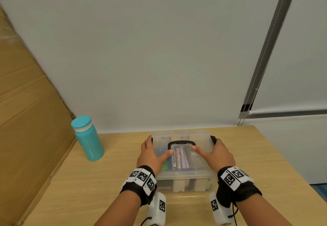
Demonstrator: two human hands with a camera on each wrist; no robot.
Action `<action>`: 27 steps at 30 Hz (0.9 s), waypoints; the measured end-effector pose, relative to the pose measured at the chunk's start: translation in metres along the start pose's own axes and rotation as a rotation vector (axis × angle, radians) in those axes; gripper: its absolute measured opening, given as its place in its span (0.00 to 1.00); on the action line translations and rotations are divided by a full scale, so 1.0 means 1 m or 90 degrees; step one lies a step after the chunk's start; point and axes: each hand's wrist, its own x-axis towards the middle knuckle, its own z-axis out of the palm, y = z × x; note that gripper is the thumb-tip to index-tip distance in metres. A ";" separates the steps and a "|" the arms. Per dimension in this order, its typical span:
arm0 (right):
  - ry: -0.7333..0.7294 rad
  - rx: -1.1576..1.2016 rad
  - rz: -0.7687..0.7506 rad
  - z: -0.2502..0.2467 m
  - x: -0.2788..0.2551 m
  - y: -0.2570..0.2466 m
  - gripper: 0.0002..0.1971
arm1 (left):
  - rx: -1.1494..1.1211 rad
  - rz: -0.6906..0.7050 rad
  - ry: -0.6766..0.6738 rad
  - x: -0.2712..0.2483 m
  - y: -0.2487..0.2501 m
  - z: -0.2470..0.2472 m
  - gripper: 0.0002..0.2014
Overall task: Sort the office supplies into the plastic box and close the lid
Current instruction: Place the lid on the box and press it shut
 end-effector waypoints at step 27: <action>0.007 0.022 -0.041 0.000 0.000 -0.001 0.47 | 0.048 -0.012 -0.014 -0.004 0.006 -0.005 0.47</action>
